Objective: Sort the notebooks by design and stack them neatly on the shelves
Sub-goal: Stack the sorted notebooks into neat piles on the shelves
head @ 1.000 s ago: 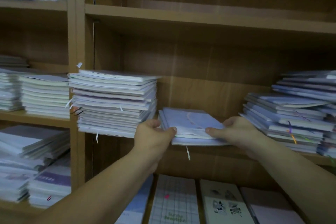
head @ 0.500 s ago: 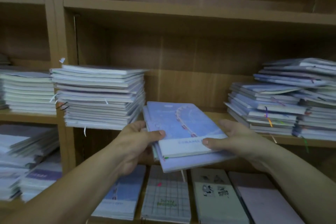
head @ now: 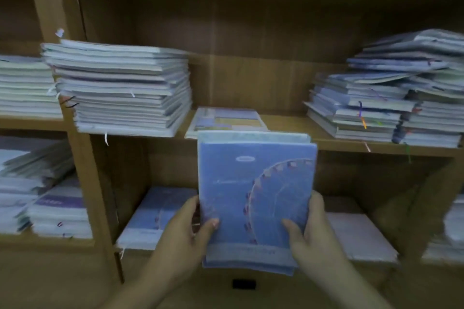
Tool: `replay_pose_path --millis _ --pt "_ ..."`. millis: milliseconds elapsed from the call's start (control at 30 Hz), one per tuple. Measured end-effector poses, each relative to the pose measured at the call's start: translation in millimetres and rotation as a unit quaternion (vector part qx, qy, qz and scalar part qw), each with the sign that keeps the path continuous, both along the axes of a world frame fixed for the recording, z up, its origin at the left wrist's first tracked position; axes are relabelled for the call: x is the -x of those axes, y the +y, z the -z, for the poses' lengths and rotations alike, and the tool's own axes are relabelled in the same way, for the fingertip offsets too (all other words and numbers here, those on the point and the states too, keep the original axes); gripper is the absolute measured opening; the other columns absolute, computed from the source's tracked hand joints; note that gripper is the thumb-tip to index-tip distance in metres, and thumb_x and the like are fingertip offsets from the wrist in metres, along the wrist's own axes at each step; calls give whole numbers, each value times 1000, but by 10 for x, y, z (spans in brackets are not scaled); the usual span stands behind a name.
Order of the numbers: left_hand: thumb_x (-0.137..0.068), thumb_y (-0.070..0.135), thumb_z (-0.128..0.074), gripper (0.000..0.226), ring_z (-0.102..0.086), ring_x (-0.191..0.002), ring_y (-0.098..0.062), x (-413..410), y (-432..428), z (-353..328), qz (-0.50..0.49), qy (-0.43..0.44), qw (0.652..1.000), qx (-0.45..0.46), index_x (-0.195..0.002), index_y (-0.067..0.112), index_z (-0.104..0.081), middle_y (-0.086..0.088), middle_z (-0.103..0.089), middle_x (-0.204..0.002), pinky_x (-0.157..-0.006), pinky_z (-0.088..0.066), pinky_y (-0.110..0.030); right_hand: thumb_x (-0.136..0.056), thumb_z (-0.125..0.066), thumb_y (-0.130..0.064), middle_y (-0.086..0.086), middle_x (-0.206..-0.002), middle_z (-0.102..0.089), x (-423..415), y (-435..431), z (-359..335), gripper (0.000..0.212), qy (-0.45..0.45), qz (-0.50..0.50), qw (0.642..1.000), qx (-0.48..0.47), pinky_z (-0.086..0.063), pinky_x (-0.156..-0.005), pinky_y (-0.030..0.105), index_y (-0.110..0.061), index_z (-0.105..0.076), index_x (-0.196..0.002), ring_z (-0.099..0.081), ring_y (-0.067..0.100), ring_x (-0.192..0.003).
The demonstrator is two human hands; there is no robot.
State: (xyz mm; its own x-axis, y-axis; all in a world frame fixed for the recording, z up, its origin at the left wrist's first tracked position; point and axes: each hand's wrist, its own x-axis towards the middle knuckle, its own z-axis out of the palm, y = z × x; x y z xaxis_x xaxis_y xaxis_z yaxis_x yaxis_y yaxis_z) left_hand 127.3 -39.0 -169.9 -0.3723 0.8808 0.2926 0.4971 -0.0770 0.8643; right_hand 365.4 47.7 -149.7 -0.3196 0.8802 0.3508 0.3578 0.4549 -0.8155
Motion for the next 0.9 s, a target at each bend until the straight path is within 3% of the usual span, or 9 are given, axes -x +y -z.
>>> replay_pose_path --millis 67,133,200,233,300,400,533,700,900 --pt "-97 41 -62 35 -57 -104 16 33 61 148 -26 12 1000 -4 -130 46 -51 29 -60 -123 -87 -54 -19 -100 -57 -15 -28 -116 -49 126 2 137 47 -9 0 1000 17 -48 -75 13 -42 -29 -126 -52 -19 -97" --pt "-100 34 -60 36 -57 -103 17 102 166 239 -36 21 999 -10 -131 48 -47 31 -59 -123 -93 -56 -29 -102 -53 -15 -28 -114 -49 259 91 224 47 -20 -4 1000 18 -54 -79 25 -50 -27 -119 -56 -12 -95" --pt "-102 33 -56 43 -57 -108 11 207 293 281 -41 44 998 -19 -139 48 -42 32 -57 -125 -93 -54 -27 -103 -50 -14 -28 -113 -49 380 249 300 43 -21 -4 999 24 -58 -82 38 -47 -27 -120 -60 -5 -93" --pt "-103 33 -54 50 -56 -112 8 254 364 313 -38 52 998 -24 -147 47 -36 32 -55 -129 -93 -53 -25 -104 -49 -15 -29 -112 -49 433 328 333 41 -23 -3 999 26 -58 -81 38 -42 -27 -125 -60 -2 -90" --pt "-104 32 -52 56 -53 -116 4 314 498 390 -43 55 997 -27 -153 45 -29 29 -52 -134 -95 -50 -24 -104 -49 -16 -32 -109 -46 523 493 416 45 -34 -4 999 27 -54 -74 24 -38 -23 -133 -57 -3 -85" --pt "-104 30 -51 47 -54 -118 -4 352 690 527 -76 58 995 -31 -148 41 -36 22 -55 -133 -96 -47 -24 -104 -50 -14 -33 -109 -45 661 736 550 40 -37 -4 998 44 -44 -68 10 -38 -27 -127 -55 -3 -89" --pt "-104 33 -49 42 -51 -111 -2 400 895 703 -115 73 991 -20 -145 38 -40 23 -53 -125 -91 -44 -22 -105 -48 -17 -37 -114 -44 800 1003 728 45 -34 5 999 39 -47 -80 20 -44 -25 -133 -56 -5 -94" --pt "-106 35 -45 43 -51 -109 1 481 1041 849 -98 87 991 -7 -147 41 -35 24 -52 -129 -93 -48 -25 -105 -48 -23 -34 -107 -48 851 1175 917 51 -56 13 998 25 -59 -78 48 -46 -19 -141 -61 10 -82" --pt "-108 35 -39 46 -48 -101 1 533 1051 1045 -86 82 990 82 -151 40 -25 23 -48 -127 -90 -39 -16 -104 -49 -19 -13 -120 -50 903 1208 1117 49 -62 6 995 74 -53 -82 36 -34 -19 -140 -57 2 -87"
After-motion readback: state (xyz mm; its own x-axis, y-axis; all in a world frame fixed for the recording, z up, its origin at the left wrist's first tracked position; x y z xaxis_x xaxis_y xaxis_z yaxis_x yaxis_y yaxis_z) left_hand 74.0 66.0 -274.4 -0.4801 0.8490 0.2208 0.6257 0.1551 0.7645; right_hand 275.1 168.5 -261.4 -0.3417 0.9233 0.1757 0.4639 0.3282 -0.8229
